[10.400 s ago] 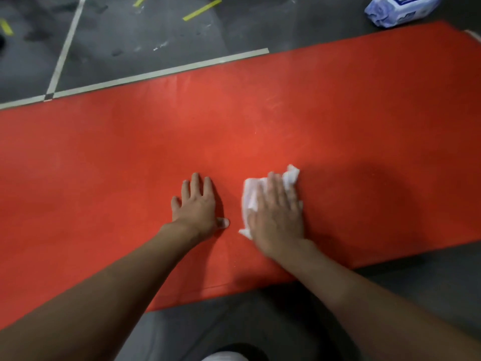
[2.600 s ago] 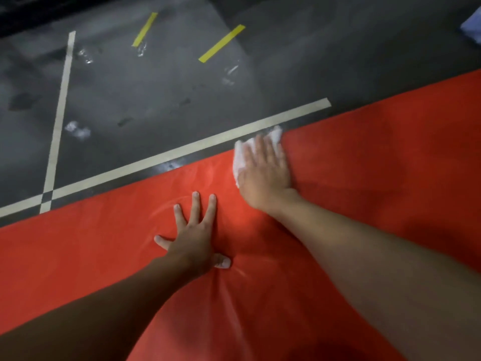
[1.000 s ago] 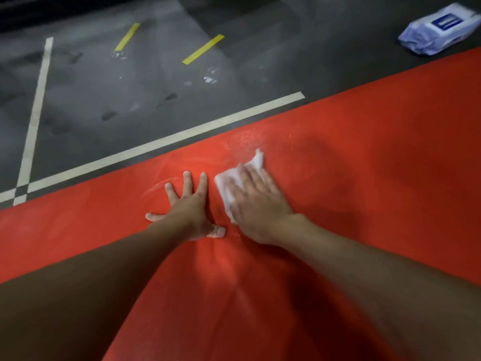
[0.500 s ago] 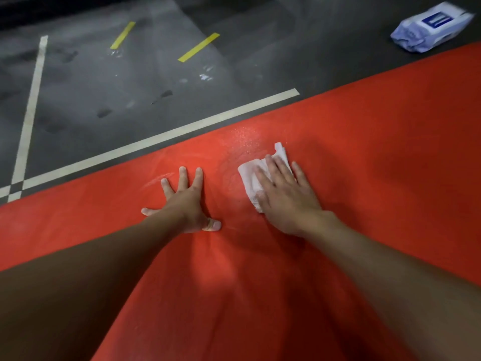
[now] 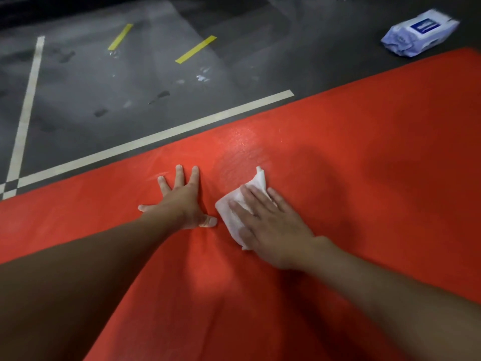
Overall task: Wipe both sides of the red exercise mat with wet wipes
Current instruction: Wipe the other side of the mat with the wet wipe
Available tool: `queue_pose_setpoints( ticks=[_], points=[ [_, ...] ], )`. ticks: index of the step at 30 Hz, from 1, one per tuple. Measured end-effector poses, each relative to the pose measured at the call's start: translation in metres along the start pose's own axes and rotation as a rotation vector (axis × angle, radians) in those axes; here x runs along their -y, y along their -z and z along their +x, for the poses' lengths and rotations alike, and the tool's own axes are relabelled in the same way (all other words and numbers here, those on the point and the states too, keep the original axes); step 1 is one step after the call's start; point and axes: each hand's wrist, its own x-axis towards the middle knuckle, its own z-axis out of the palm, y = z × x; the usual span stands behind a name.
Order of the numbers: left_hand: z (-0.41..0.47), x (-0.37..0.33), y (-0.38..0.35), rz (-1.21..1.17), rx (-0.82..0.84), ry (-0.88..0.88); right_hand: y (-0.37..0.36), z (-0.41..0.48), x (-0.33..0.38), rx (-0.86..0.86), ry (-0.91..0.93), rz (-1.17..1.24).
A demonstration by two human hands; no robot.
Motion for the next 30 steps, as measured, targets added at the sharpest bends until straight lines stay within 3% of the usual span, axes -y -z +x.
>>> queue_pose_setpoints(
  ticks=[3,5,7,9,11,14,17,19,23,24,26,28,30],
  points=[
    [-0.008,-0.008,-0.003,0.038,-0.074,0.014,0.011,0.004,-0.038,-0.016,-0.242,0.003],
    [-0.016,-0.011,-0.008,0.118,-0.194,-0.034,0.005,0.003,-0.026,-0.064,-0.346,0.031],
    [-0.023,-0.011,-0.014,0.114,-0.205,-0.079,-0.003,-0.008,0.002,-0.054,-0.207,0.032],
    [-0.025,-0.008,-0.017,0.079,-0.067,-0.108,-0.002,-0.022,-0.001,-0.001,-0.052,-0.005],
    [-0.027,-0.003,-0.02,0.084,0.055,-0.146,0.007,-0.02,-0.024,0.021,-0.108,-0.012],
    [-0.027,-0.002,-0.029,0.168,0.07,-0.162,0.005,-0.019,-0.008,-0.031,-0.337,-0.021],
    [-0.029,-0.007,-0.035,0.18,0.042,-0.149,-0.008,-0.034,0.029,-0.006,-0.108,0.005],
    [-0.031,-0.007,-0.036,0.176,0.027,-0.151,-0.005,-0.038,0.004,0.021,-0.01,-0.07],
    [-0.031,-0.005,-0.036,0.181,0.03,-0.161,0.003,-0.032,-0.015,-0.048,-0.416,0.001],
    [-0.031,-0.005,-0.036,0.181,0.025,-0.163,-0.003,-0.033,0.0,-0.076,-0.405,0.012],
    [-0.032,-0.005,-0.036,0.182,0.019,-0.164,-0.01,-0.048,0.022,-0.035,-0.212,-0.003],
    [-0.032,-0.003,-0.036,0.185,0.013,-0.167,-0.008,-0.058,0.005,-0.001,-0.06,-0.064],
    [-0.032,-0.002,-0.036,0.183,0.012,-0.166,0.0,-0.056,-0.022,-0.002,-0.163,-0.071]
  ],
)
